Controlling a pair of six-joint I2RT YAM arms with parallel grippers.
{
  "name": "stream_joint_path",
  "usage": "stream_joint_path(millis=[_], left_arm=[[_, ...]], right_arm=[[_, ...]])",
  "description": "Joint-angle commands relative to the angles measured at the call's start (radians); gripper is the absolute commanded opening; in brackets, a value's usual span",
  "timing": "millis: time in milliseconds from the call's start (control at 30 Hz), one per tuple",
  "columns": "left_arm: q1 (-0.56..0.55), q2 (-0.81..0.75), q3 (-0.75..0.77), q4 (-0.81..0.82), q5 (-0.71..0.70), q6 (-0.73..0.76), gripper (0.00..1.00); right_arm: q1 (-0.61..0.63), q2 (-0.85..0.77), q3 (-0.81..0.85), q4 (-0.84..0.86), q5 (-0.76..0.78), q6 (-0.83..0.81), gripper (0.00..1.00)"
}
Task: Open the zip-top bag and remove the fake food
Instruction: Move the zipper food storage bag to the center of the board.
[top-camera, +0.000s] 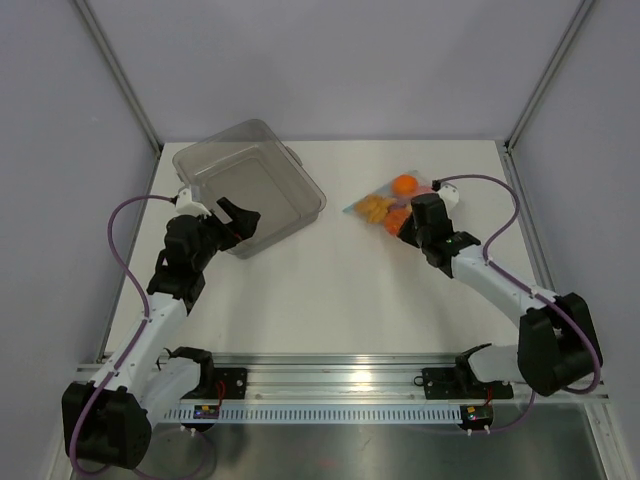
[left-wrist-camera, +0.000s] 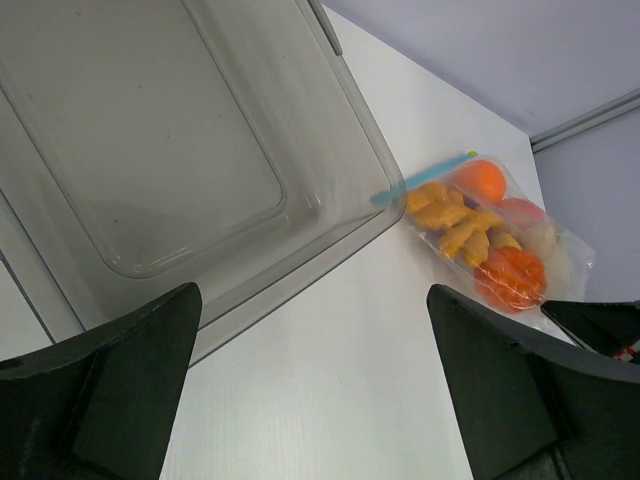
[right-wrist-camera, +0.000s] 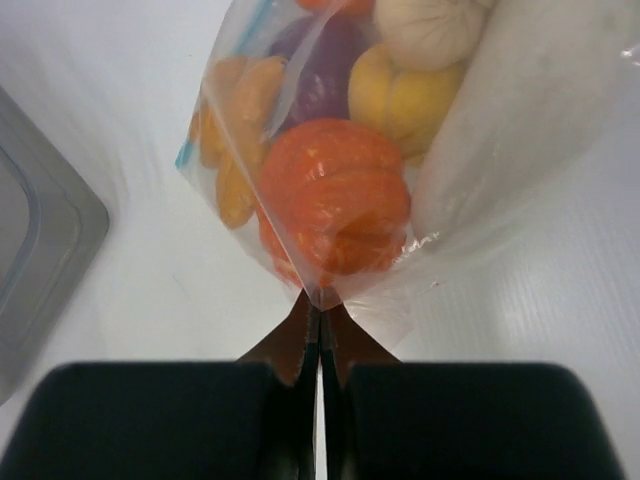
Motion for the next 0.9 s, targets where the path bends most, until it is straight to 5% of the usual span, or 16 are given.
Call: stream_joint_path(millis=[0,100,133,233,500,867], left_arm=[[-0.005,0.003,0.029,0.044,0.026,0.017,0.99],[-0.007,0.006,0.027,0.046,0.026,0.016,0.99],[-0.008,0.006,0.03,0.046,0.027,0.016,0.99],[-0.011,0.012,0.032,0.048,0.027,0.017,0.99],[-0.013,0.017,0.033,0.046,0.032,0.016,0.99],[-0.022,0.047,0.041,0.051,0.038,0.013,0.99]], right_arm=[[0.0,-0.109,-0.045,-0.11,0.108,0.023,0.02],[-0.003,-0.206,-0.097,-0.142,0.19,0.053,0.12],[-0.003,-0.25,-0.108,-0.145,0.205,0.069,0.45],[-0.001,-0.31,-0.118,-0.185,0.265,0.113,0.88],[-0.001,-0.361,-0.151,-0.15,0.183,0.144,0.91],[0.056,-0.229,-0.069,-0.087,0.026,0.0,0.91]])
